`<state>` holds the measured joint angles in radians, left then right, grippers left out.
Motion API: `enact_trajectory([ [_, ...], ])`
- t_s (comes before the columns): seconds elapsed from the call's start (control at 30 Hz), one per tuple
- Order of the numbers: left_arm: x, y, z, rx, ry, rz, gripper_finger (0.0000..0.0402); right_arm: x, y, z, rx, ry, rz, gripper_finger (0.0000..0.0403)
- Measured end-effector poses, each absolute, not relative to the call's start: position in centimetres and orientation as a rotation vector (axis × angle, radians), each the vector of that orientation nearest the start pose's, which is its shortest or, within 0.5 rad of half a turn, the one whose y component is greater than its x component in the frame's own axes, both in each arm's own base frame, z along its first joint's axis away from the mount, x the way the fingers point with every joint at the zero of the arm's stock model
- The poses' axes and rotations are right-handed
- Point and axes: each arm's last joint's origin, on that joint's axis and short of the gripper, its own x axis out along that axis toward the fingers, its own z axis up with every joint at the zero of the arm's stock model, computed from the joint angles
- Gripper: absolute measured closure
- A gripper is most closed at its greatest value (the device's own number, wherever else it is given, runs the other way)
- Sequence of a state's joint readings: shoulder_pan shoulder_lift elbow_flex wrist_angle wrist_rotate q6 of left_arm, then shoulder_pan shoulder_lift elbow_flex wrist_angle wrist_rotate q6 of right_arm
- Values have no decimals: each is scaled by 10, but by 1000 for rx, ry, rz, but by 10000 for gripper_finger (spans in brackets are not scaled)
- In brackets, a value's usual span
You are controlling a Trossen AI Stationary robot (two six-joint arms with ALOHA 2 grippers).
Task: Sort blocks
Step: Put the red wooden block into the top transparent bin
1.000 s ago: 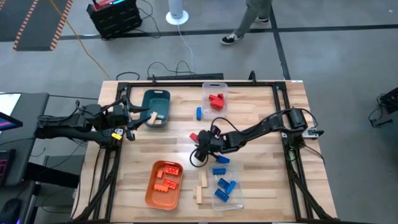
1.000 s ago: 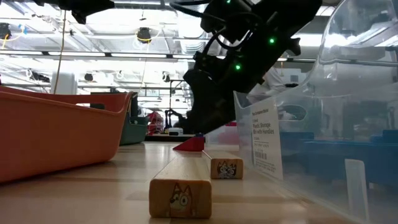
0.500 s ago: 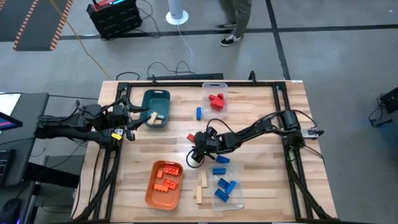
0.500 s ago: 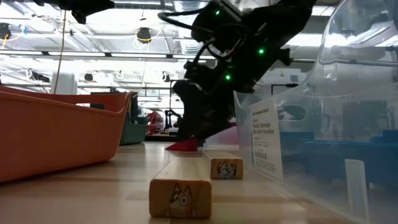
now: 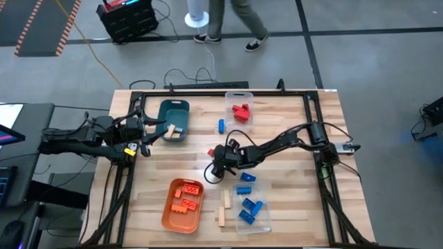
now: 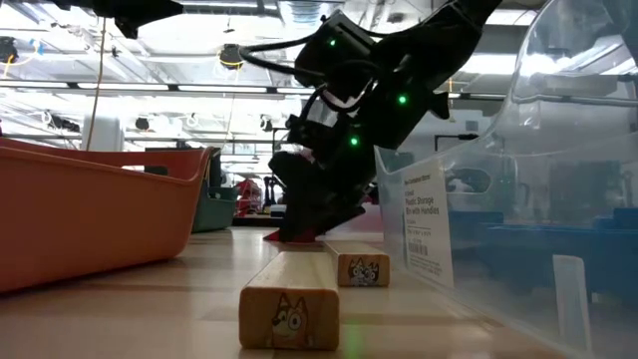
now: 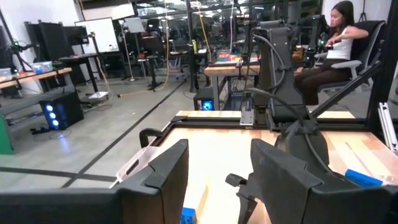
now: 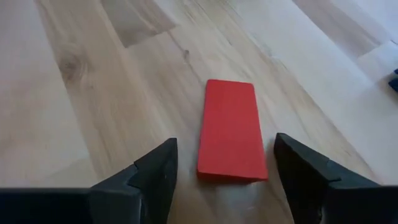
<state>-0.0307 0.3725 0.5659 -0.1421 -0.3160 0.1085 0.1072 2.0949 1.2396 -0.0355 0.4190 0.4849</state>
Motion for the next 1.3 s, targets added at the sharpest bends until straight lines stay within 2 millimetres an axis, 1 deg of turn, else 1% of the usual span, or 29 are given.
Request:
enact_trajectory([
  [0.07,98,6,310,99,-35,288,233,417,31,114,204,768,-484,160],
  [0.17,98,6,310,99,-35,288,233,418,30,114,187,759,-474,188],
  [0.33,98,6,310,103,-33,289,233,418,23,114,185,768,-480,259],
  [0.47,98,6,310,118,-30,289,233,419,20,114,212,781,-437,306],
  [0.53,98,6,310,118,-29,289,233,418,20,116,218,785,-425,318],
  [0.63,98,6,310,119,-24,289,233,415,20,121,210,808,-419,321],
  [0.7,98,6,309,121,-15,288,233,409,20,130,202,836,-422,320],
  [0.8,98,6,308,123,-6,288,233,404,24,155,197,809,-412,318],
  [0.9,98,6,308,122,-7,288,233,398,32,179,181,764,-386,318],
  [1.0,98,6,308,122,-8,288,233,387,39,200,139,731,-429,317],
  [1.1,98,6,308,121,-8,288,233,373,42,220,100,712,-524,317],
  [1.17,98,6,308,120,-7,288,233,362,42,231,91,696,-623,317],
  [1.23,98,6,308,120,-9,288,233,350,39,239,70,679,-743,317],
  [1.3,98,6,308,118,-12,288,233,339,31,243,50,691,-840,317],
])
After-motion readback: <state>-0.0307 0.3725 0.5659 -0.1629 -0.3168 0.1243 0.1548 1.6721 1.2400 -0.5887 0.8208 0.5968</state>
